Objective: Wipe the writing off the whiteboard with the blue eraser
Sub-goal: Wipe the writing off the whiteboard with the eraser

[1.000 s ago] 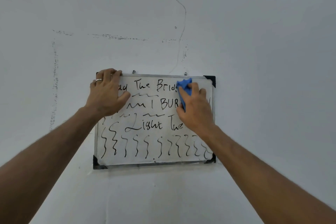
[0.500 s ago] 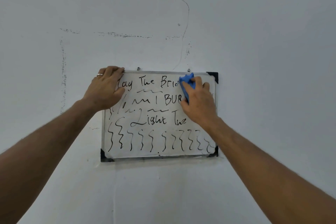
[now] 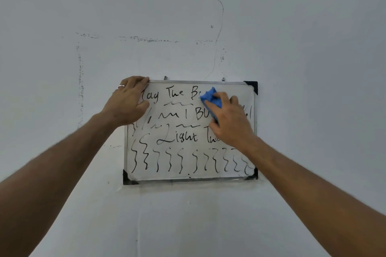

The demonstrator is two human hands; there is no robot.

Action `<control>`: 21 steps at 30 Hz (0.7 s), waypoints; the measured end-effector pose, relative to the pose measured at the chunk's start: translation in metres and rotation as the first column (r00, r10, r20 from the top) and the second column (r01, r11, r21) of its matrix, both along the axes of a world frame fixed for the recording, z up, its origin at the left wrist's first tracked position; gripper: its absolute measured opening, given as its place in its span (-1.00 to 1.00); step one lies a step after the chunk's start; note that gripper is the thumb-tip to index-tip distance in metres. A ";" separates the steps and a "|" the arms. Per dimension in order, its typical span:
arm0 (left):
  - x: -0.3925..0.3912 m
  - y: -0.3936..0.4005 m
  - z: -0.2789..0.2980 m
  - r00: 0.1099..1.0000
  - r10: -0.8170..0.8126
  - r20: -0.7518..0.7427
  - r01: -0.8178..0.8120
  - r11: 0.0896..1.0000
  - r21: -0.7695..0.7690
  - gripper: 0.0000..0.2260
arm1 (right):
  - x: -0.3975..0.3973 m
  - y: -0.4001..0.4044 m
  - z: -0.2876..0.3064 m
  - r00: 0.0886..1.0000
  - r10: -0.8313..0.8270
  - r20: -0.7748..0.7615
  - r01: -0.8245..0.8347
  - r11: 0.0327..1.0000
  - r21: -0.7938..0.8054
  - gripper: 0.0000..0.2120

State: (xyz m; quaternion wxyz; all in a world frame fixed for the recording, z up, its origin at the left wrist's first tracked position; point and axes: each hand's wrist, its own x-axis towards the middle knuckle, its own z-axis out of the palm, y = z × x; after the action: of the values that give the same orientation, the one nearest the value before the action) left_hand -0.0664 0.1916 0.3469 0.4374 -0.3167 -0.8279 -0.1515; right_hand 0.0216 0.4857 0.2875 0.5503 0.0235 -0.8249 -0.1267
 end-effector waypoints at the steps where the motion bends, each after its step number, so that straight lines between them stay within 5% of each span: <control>1: 0.000 0.001 0.000 1.000 0.001 0.005 -0.001 1.000 0.002 -0.28 | 0.001 0.004 0.003 1.000 -0.003 -0.026 0.002 1.000 -0.030 -0.40; 4: 0.002 0.005 0.000 1.000 -0.001 0.024 0.000 1.000 0.015 -0.27 | -0.006 -0.011 0.011 0.998 -0.004 -0.058 -0.004 0.990 -0.138 -0.41; 9: 0.001 0.003 0.000 1.000 -0.002 0.018 0.002 1.000 0.006 -0.27 | -0.004 -0.006 0.004 0.998 0.058 0.001 -0.058 0.998 0.031 -0.41; 13: 0.001 0.004 0.000 1.000 -0.015 0.026 0.015 1.000 0.011 -0.26 | -0.010 -0.020 0.018 0.995 0.062 -0.078 -0.071 0.990 -0.122 -0.42; 18: 0.001 -0.001 0.001 1.000 -0.012 0.023 0.012 1.000 -0.013 -0.26 | -0.008 -0.014 0.004 0.991 0.130 -0.014 -0.130 0.991 0.022 -0.42; 21: 0.001 0.001 0.001 1.000 -0.012 0.029 0.012 1.000 -0.011 -0.24 | -0.011 -0.017 0.017 0.990 0.112 -0.088 -0.120 0.988 -0.095 -0.44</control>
State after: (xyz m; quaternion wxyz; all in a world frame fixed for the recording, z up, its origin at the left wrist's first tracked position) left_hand -0.0655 0.1921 0.3476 0.4228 -0.3218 -0.8331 -0.1540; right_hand 0.0108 0.4686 0.3049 0.5910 0.0386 -0.8039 -0.0540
